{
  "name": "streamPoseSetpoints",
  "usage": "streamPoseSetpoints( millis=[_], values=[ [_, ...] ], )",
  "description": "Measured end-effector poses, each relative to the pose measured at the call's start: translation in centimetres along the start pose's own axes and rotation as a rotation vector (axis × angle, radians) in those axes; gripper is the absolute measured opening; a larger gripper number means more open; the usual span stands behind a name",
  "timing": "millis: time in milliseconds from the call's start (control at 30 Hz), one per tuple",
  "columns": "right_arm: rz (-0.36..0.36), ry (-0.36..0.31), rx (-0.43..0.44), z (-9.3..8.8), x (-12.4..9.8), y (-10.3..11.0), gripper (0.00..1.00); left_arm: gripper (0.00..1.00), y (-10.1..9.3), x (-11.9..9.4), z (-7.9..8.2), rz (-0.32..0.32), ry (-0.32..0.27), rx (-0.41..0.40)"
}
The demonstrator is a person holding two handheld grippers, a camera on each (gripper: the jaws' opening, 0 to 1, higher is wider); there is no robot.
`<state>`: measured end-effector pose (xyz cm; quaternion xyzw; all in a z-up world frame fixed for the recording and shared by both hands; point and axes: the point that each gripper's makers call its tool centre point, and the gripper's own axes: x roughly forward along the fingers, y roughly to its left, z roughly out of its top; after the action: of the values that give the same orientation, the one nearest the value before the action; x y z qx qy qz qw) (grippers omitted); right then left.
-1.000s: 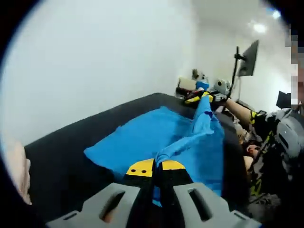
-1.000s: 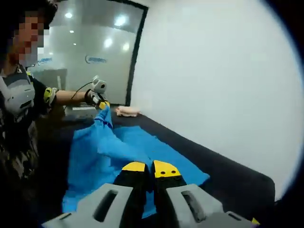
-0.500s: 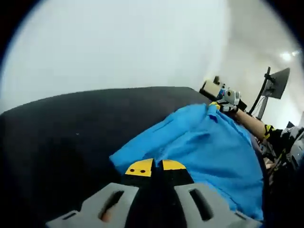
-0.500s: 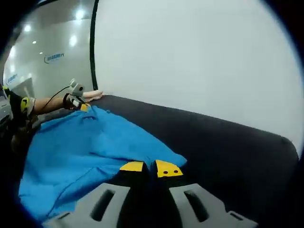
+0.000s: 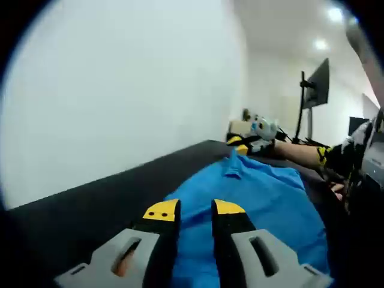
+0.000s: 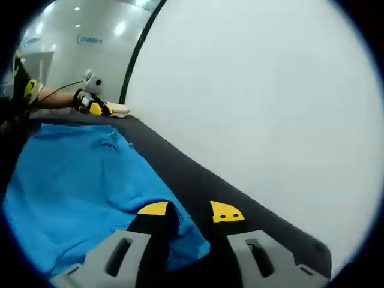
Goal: Spread out the cloth and fold it
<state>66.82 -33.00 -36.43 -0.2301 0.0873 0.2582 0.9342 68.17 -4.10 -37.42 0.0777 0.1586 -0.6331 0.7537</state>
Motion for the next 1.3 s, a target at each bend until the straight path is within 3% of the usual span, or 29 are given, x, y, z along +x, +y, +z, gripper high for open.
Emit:
streamPoseSetpoints(
  millis=[33,67,133,200,267,367,433,467,500,533,567,600,667,767,800,900,933,1033,1133,1233,1300],
  values=[
    [-0.01,0.001,0.022,-0.5,0.1,0.0,0.14,0.2,-0.4,0.9,-1.2,-0.012,0.065,0.039],
    [0.001,0.036,0.076,-2.0,0.3,0.1,0.15,0.2,0.4,2.0,-2.6,0.041,0.154,0.101],
    [-0.035,0.068,0.202,-4.5,0.8,-0.9,0.16,0.2,1.5,3.2,-3.3,0.092,0.18,0.195],
    [-0.076,0.085,0.283,-6.3,1.1,-1.6,0.22,0.2,2.1,5.0,-3.4,0.111,0.136,0.084],
    [-0.056,0.064,0.308,-6.6,1.3,-1.3,0.26,0.2,3.3,5.2,-2.9,0.166,0.107,0.06],
    [-0.06,0.024,0.36,-6.3,1.0,-1.5,0.27,0.17,8.7,4.1,-1.5,0.404,-0.004,-0.083],
    [-0.077,-0.036,0.407,-6.0,0.7,-2.1,0.29,0.16,10.9,3.1,-3.1,0.496,-0.061,-0.281],
    [-0.092,-0.067,0.444,-6.1,0.5,-2.4,0.31,0.13,10.8,2.8,-4.3,0.48,-0.087,-0.372],
    [-0.09,-0.066,0.436,-6.3,0.3,-2.5,0.33,0.11,10.5,2.5,-3.4,0.452,-0.153,-0.331],
    [-0.115,-0.066,0.415,-6.2,-0.3,-3.0,0.34,0.11,10.5,1.5,-2.7,0.471,-0.136,-0.319],
    [-0.133,-0.088,0.416,-5.8,-0.6,-3.5,0.34,0.11,10.1,1.6,-2.4,0.447,-0.188,-0.36],
    [-0.139,-0.131,0.457,-5.3,-0.8,-4.0,0.35,0.11,9.8,1.8,-2.6,0.426,-0.201,-0.391],
    [-0.133,-0.14,0.516,-5.3,-1.1,-4.3,0.36,0.11,9.9,1.8,-3.1,0.457,-0.139,-0.377],
    [-0.112,-0.126,0.407,-4.8,-1.8,-4.1,0.35,0.11,9.4,1.5,-2.0,0.495,-0.172,-0.237],
    [-0.112,-0.121,0.386,-4.9,-2.1,-4.2,0.31,0.11,9.4,1.4,-1.8,0.502,-0.19,-0.239],
    [-0.117,-0.161,0.446,-4.6,-3.1,-5.1,0.31,0.1,9.0,1.5,-1.6,0.438,-0.219,-0.28],
    [-0.146,-0.166,0.496,-4.3,-3.2,-5.5,0.3,0.1,9.1,1.3,-1.0,0.426,-0.259,-0.284],
    [-0.022,-0.177,0.248,-0.2,-1.2,-0.9,0.3,0.1,9.2,1.0,-0.4,0.396,-0.31,-0.312],
    [0.087,-0.117,0.016,1.3,1.6,3.7,0.3,0.1,8.8,1.2,-0.4,0.386,-0.306,-0.298],
    [0.208,-0.014,-0.073,0.5,3.6,7.3,0.28,0.11,8.3,1.9,-1.0,0.383,-0.246,-0.239],
    [0.204,-0.005,-0.055,-0.1,4.6,7.5,0.23,0.11,8.2,2.1,-1.0,0.381,-0.24,-0.233]
  ],
)
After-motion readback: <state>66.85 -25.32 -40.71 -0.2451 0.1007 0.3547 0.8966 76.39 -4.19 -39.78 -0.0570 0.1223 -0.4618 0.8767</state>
